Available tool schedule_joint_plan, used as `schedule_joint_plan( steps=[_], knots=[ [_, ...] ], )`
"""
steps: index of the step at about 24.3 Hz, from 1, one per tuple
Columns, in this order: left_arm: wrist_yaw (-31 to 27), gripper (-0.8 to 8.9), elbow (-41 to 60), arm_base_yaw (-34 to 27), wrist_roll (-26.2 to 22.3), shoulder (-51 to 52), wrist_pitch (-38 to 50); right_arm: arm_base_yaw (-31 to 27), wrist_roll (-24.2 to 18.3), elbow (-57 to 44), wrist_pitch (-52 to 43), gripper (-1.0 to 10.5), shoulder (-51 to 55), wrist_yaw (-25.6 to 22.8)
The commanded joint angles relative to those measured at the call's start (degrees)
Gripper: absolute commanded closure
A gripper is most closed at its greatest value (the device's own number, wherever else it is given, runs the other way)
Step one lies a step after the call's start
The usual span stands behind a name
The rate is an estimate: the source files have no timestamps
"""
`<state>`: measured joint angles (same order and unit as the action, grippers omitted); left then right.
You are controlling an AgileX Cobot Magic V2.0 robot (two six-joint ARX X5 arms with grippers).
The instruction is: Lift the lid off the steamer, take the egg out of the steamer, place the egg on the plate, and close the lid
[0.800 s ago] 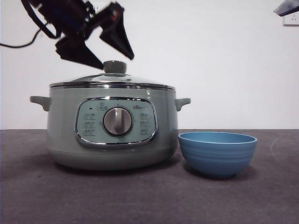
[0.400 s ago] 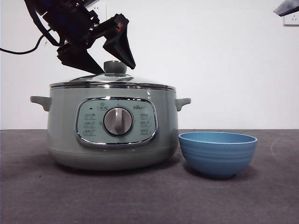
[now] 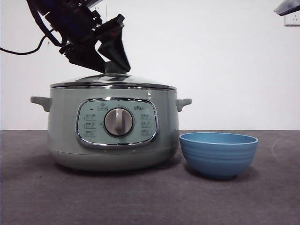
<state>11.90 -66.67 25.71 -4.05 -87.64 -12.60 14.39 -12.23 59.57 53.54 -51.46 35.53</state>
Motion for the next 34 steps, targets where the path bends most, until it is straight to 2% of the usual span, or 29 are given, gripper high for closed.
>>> schedule_joint_plan(
  steps=[1,3,22,29,34],
  knots=[
    [0.4,7.63,-0.1,0.2,-0.2,-0.5,0.1,0.1,0.4,0.2,-0.6,3.8,0.0,0.1],
    [0.4,8.28,-0.1,0.2,-0.2,-0.5,0.1,0.1,0.4,0.2,-0.6,3.8,0.0,0.1],
    [0.4,8.26,-0.7,0.2,0.0,3.8,3.8,0.1,0.4,0.2,-0.6,3.8,0.0,0.1],
    [0.4,8.23,-6.9,0.2,0.0,7.0,-2.9,0.1,1.6,0.2,-1.2,3.8,0.0,0.1],
    [-1.7,8.22,-10.3,0.2,0.9,17.5,-12.1,0.1,7.2,0.2,-8.2,3.8,-0.3,0.1]
  ],
)
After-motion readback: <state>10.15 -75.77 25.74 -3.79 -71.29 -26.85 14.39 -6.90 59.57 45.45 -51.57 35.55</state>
